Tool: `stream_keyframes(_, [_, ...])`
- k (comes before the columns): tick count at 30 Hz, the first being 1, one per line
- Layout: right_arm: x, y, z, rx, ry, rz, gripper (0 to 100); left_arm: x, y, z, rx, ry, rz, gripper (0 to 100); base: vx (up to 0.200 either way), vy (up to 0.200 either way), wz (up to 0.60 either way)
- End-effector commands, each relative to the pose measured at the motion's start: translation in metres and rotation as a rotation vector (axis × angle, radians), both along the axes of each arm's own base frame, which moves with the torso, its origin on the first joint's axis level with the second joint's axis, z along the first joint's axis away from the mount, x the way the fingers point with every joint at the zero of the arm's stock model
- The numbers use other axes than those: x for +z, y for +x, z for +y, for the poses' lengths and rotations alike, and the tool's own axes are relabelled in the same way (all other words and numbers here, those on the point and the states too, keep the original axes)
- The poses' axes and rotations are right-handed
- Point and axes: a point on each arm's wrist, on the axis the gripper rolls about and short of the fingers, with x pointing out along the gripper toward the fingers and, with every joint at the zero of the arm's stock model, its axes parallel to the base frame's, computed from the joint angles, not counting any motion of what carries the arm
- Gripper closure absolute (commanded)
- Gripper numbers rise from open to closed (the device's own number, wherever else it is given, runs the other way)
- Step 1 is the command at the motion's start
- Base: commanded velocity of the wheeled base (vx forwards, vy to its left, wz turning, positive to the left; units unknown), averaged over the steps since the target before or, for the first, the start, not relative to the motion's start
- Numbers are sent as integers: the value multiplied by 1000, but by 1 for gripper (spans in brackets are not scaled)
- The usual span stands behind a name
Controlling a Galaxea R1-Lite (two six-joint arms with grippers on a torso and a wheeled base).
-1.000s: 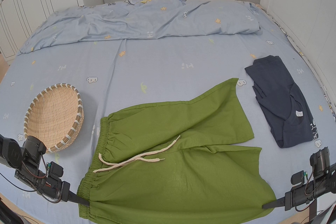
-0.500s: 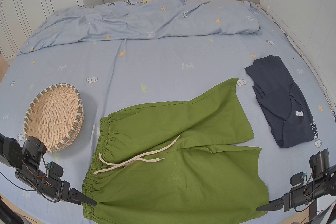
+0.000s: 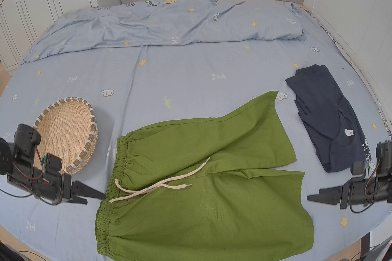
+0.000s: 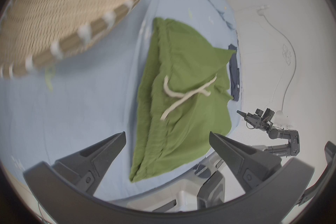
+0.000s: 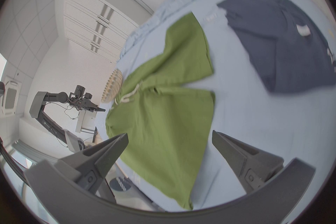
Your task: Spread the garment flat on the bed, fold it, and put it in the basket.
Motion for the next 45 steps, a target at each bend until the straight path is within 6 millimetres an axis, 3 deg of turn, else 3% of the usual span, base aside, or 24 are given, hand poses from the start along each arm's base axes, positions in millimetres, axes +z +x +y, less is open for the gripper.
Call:
stream_keyframes(1, [51,34,1,-4,8,-212,0,32,42,-21,-27,-31,-100,0,0,0,0])
stream_keyframes(2, [51,34,1,-4,8,-212,0,32,42,-21,-27,-31,-100,0,0,0,0])
stream_keyframes(3, [67,49,1,-3,9,-268,0,38,61,-27,-28,-28,-139,0,0,0,0])
stream_keyframes(5, [80,72,2,-1,9,-310,0,46,85,-31,-21,-30,-199,0,0,0,0])
stream_keyframes(8, [103,99,5,2,17,-378,0,60,112,-35,4,-51,-242,0,0,0,0])
stream_keyframes(10, [104,100,5,1,18,-382,0,60,113,-36,5,-54,-240,0,0,0,0])
stream_keyframes(11, [128,123,11,16,28,-437,0,62,134,-39,26,-71,-244,0,0,0,0])
stream_keyframes(12, [129,125,11,16,28,-438,0,63,136,-39,27,-70,-247,0,0,0,0])
stream_keyframes(14, [147,147,15,25,30,-463,0,58,157,-38,46,-54,-257,0,0,0,0])
stream_keyframes(17, [155,165,21,39,34,-473,0,48,177,-37,60,-43,-244,0,0,0,0])
stream_keyframes(21, [134,187,23,36,25,-436,0,28,188,-36,66,-30,-203,0,0,0,0])
stream_keyframes(28, [133,190,19,18,24,-451,0,5,199,-35,72,-27,-150,0,0,0,0])
stream_keyframes(45, [132,191,19,17,25,-444,0,-2,204,-29,106,13,-146,0,0,0,0])
